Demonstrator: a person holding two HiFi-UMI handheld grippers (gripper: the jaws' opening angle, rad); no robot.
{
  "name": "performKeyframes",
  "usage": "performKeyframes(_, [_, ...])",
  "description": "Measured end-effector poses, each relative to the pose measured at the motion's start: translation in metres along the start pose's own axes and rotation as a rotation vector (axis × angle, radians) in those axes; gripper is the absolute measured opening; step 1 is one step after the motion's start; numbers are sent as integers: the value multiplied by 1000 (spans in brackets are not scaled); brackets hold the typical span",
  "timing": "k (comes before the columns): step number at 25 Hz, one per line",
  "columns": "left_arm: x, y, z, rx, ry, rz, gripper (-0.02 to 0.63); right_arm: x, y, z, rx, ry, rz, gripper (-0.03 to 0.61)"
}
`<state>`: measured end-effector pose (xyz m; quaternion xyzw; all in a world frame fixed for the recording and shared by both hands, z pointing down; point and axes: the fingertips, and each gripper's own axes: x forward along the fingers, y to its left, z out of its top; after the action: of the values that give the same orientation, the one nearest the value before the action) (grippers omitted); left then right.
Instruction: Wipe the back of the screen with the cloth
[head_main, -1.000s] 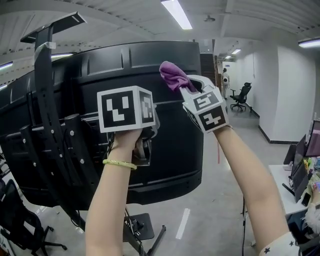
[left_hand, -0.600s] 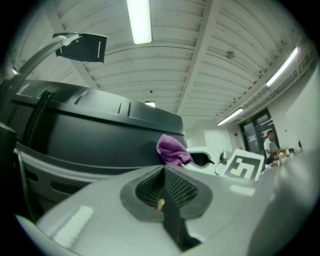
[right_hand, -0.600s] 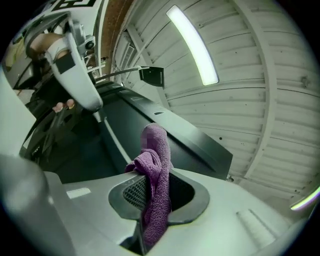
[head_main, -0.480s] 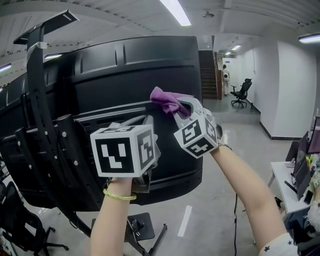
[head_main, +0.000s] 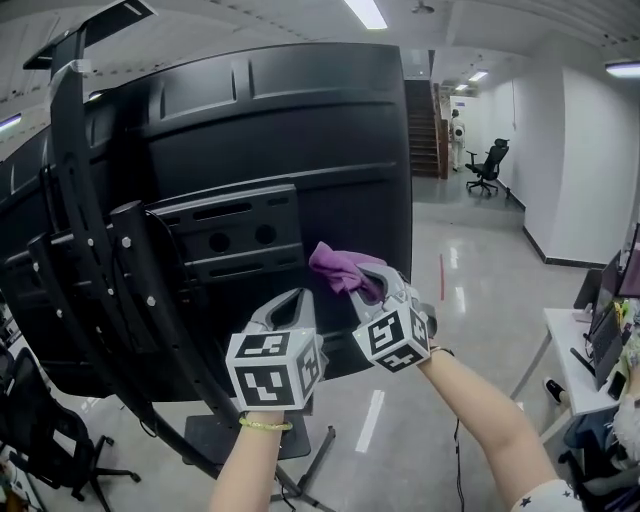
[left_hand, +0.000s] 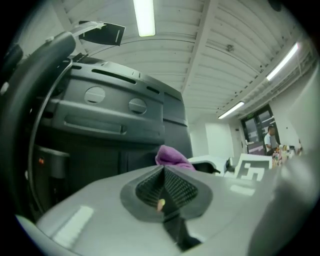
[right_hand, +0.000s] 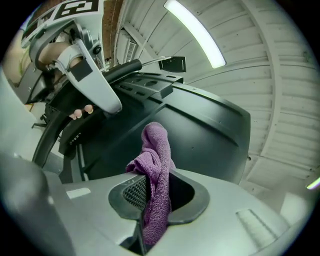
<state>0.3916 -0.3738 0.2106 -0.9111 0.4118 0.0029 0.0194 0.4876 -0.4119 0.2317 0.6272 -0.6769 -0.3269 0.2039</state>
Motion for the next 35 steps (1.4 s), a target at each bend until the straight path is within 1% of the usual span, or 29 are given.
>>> performKeyframes(4, [-1, 13, -54, -2, -1, 43, 8, -12, 53, -45, 37, 73, 71, 60])
performKeyframes(9, [-5, 22, -137, -33, 59, 64, 8, -36, 116, -99, 85, 165, 150, 60])
performKeyframes(11, [-6, 26, -169, -74, 95, 75, 8, -43, 131, -109, 86, 162, 145, 60])
performKeyframes(13, [-7, 28, -190, -122, 120, 87, 8, -45, 135, -112, 92, 153, 122, 61])
performKeyframes(15, [-9, 28, -201, -152, 132, 91, 8, -45, 133, -112, 135, 149, 106, 60])
performKeyframes(16, [-10, 27, -204, -156, 134, 92, 8, -46, 131, -111, 173, 144, 99, 60])
performKeyframes(18, [-16, 24, -205, -144, 127, 93, 8, -53, 128, -104, 284, 110, 84, 60])
performKeyframes(21, [-31, 15, -204, -103, 97, 86, 8, -74, 131, -91, 504, 38, 72, 60])
performKeyframes(22, [-36, 11, -204, -91, 87, 81, 8, -82, 134, -89, 562, 21, 71, 60])
performKeyframes(25, [-52, -1, -208, -72, 65, 68, 8, -106, 149, -90, 695, 5, 69, 60])
performKeyframes(27, [-63, -7, -214, -84, 61, 64, 8, -121, 163, -94, 771, 20, 77, 60])
performKeyframes(31, [-81, -11, -230, -101, 76, 70, 8, -146, 184, -101, 858, 63, 92, 55])
performKeyframes(35, [-90, -8, -240, -124, 100, 83, 8, -158, 191, -97, 855, 72, 105, 55])
